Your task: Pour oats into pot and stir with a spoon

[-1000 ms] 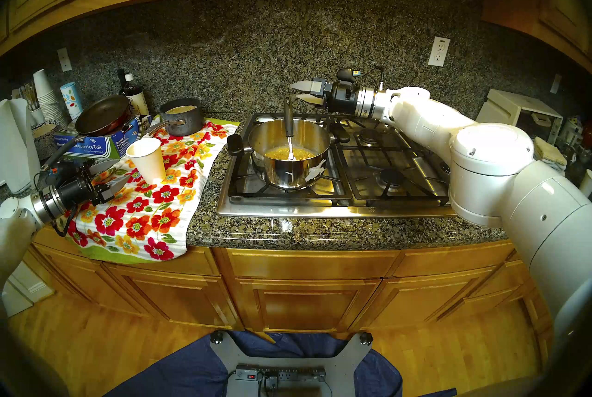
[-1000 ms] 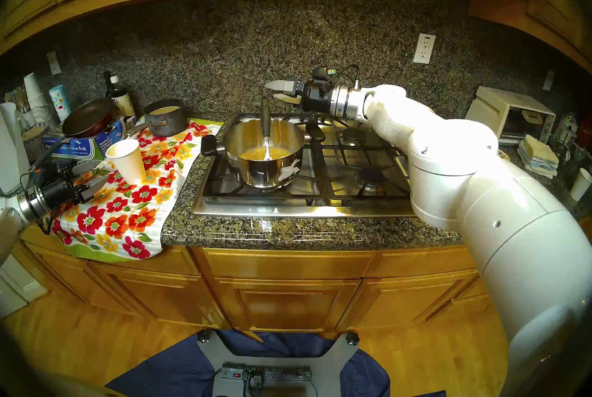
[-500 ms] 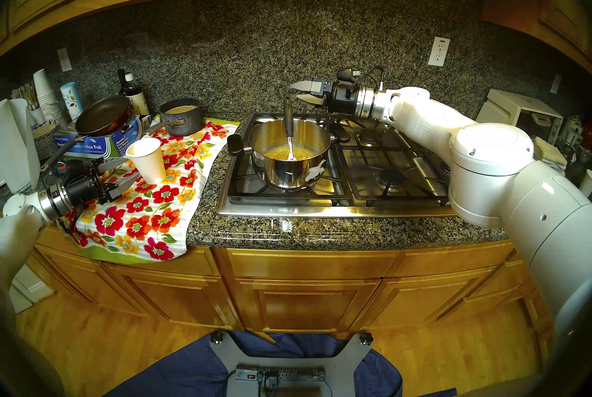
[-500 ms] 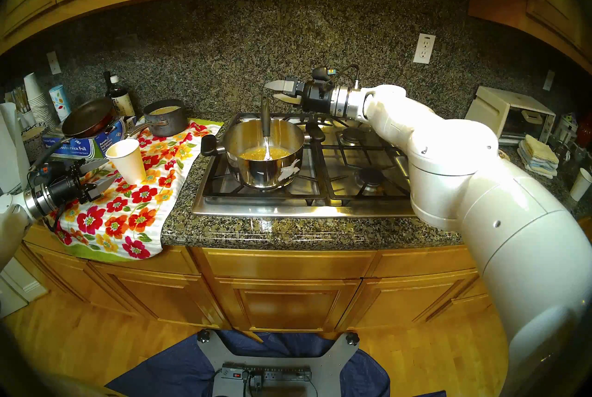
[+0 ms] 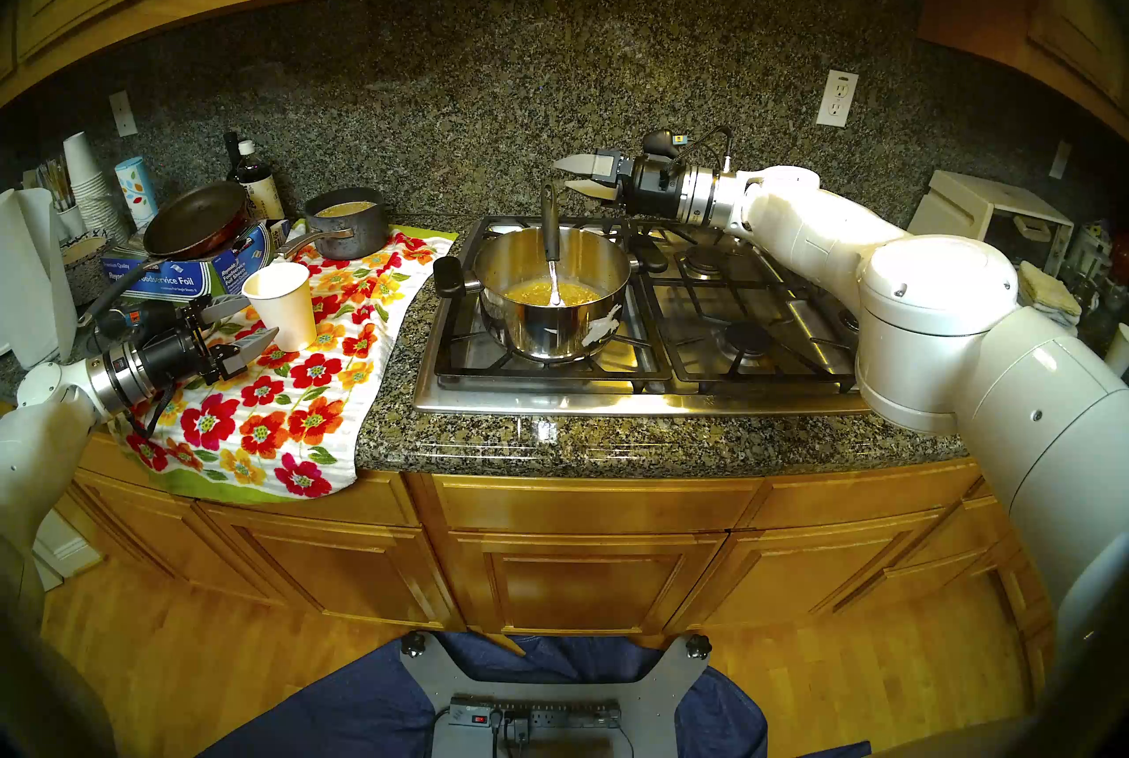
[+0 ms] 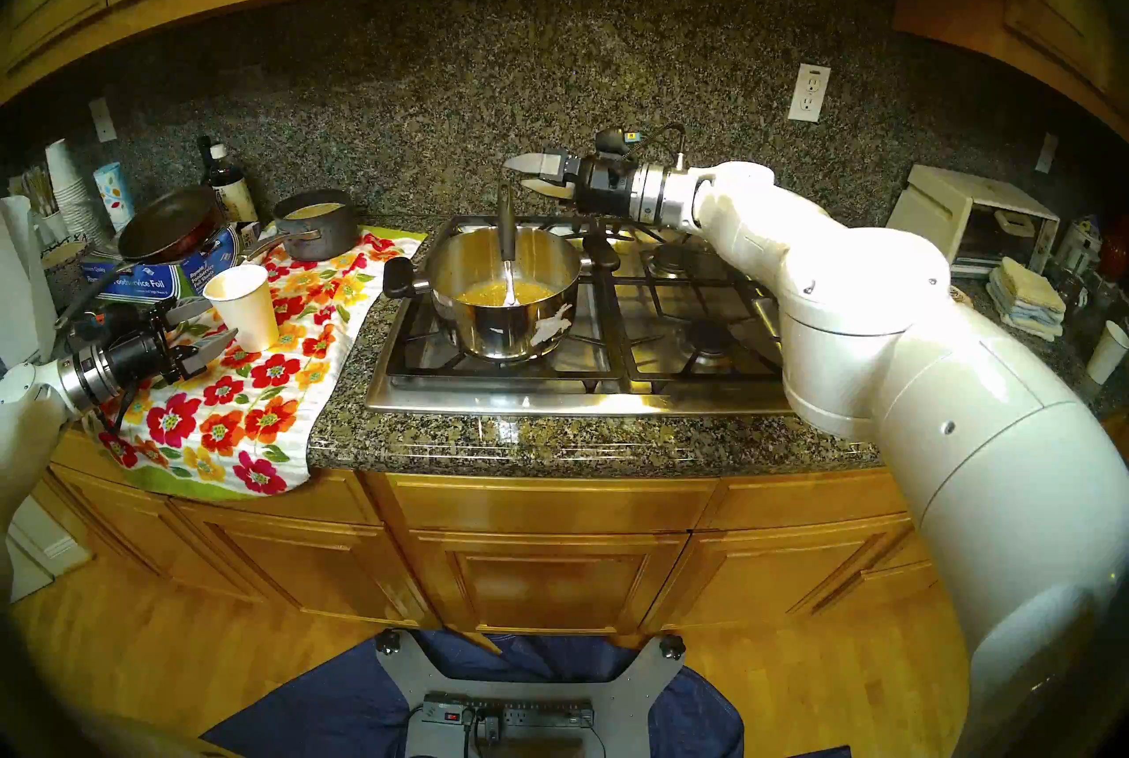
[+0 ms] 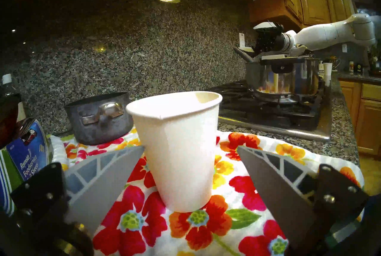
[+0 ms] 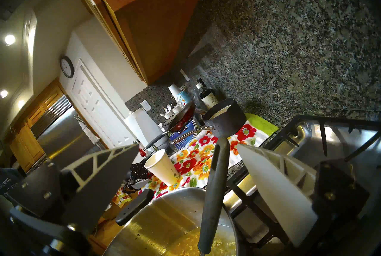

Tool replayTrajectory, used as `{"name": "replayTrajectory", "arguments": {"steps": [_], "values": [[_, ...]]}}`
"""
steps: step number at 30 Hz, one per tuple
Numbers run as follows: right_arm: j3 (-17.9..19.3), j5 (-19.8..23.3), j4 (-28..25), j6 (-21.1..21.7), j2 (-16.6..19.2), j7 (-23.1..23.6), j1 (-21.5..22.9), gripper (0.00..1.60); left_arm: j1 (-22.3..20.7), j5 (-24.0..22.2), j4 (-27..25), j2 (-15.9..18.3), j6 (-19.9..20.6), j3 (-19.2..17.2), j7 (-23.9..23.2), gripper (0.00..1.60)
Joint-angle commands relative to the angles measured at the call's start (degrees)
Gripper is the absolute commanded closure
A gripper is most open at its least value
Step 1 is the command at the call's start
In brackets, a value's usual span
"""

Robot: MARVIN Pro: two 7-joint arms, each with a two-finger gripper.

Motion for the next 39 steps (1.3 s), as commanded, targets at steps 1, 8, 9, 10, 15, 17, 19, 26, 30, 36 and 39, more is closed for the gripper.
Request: {"name": "replayTrajectory", "arguments": {"steps": [1,8,9,10,15,17,19,26,30,36,39], "values": [[0.57,0.45,-0.06,-0.03,0.04,0.16,2.31,0.0,-4.43,0.01,0.2,-0.11,-0.27,-0.91,-0.52,0.0],[0.57,0.45,-0.06,-0.03,0.04,0.16,2.31,0.0,-5.31,0.88,1.04,-0.67,-0.48,-0.87,-1.01,0.0],[0.57,0.45,-0.06,-0.02,0.04,0.16,2.31,0.0,-5.43,0.97,1.21,-0.75,-0.49,-0.83,-1.06,0.0],[0.58,0.45,-0.06,-0.02,0.04,0.16,2.31,0.0,-5.64,1.13,1.62,-0.9,-0.5,-0.76,-1.19,0.0],[0.58,0.45,-0.06,-0.02,0.04,0.15,2.32,0.0,-6.1,1.53,2.71,-1.3,-0.84,-0.53,-1.65,0.0],[0.58,0.45,-0.06,-0.02,0.04,0.15,2.32,0.0,-6.19,1.61,2.87,-1.37,-0.93,-0.48,-1.74,0.0],[0.59,0.45,-0.06,-0.02,0.04,0.15,2.32,0.0,-6.35,1.73,3.1,-1.5,-1.06,-0.43,-1.88,0.0],[0.59,0.44,-0.06,-0.02,0.04,0.15,2.32,0.0,-7.27,2.14,3.74,-2.07,-1.25,-0.16,-2.01,0.0],[0.59,0.44,-0.06,-0.02,0.04,0.16,2.32,0.0,-7.96,2.44,4.2,-2.47,-1.24,0.02,-1.88,0.0],[0.59,0.44,-0.06,-0.02,0.04,0.16,2.32,0.0,-9.11,2.95,5.04,-3.0,-1.2,0.35,-1.73,0.0],[0.6,0.43,-0.06,-0.02,0.05,0.15,2.32,0.0,-9.86,3.37,6.02,-3.28,-1.24,0.62,-1.66,0.0]]}}
